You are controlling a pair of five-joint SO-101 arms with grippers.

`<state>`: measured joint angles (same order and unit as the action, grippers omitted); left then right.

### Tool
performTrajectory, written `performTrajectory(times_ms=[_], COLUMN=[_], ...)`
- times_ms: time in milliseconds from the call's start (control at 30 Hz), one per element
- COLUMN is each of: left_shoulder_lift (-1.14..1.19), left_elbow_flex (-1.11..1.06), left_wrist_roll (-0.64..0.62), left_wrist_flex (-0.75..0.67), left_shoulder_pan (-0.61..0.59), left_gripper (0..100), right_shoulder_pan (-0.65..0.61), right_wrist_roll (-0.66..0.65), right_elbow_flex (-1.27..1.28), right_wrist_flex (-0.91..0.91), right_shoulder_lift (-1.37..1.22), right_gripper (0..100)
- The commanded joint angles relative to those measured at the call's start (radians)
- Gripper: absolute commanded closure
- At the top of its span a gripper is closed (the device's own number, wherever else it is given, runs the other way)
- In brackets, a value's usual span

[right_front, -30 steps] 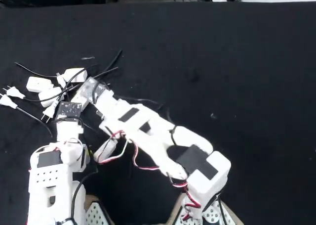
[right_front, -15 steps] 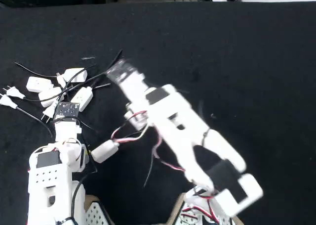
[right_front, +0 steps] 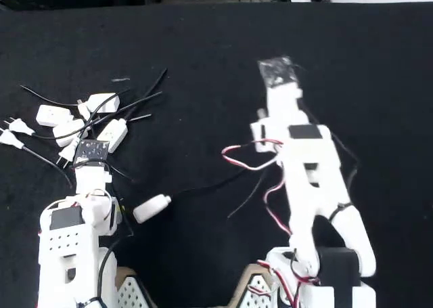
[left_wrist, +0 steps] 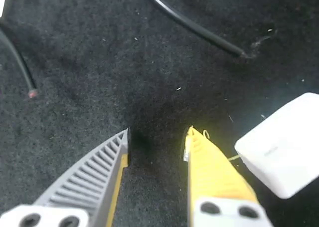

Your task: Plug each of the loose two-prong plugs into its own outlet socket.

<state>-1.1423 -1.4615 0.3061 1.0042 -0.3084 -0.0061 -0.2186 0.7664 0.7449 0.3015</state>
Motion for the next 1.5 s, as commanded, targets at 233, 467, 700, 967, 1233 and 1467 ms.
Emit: performTrajectory(times_ms=[233,467,700,967,1233,1467], left_shoulder_lift=[-0.011,-0.011,-0.011,-0.011,-0.011,-0.006], left_elbow_flex=[0.012,0.012,0.019,0.024,0.228,0.326], left_wrist_roll=[-0.008,-0.008,-0.006,-0.003,0.017,0.147], left_wrist_flex=[-0.014,-0.014,-0.043,-0.061,0.123,0.184], left_shoulder_pan=[-0.002,-0.001,0.107,0.403,0.433,0.572], left_gripper=[81,81,81,81,81,81], right_shoulder_pan=[0.124,0.149,0.138,-0.028,-0.072,-0.018], right_wrist_roll=[0.0,0.104,0.112,0.146,0.143,0.152], right_elbow_flex=[-0.004,-0.022,-0.024,0.108,0.355,0.427], right_wrist_flex=[-0.109,-0.072,-0.012,0.015,-0.236,-0.255], right_shoulder_lift=[0.062,0.064,0.07,0.248,0.421,0.556], right_gripper=[95.1,76.2,75.9,75.9,75.9,75.9])
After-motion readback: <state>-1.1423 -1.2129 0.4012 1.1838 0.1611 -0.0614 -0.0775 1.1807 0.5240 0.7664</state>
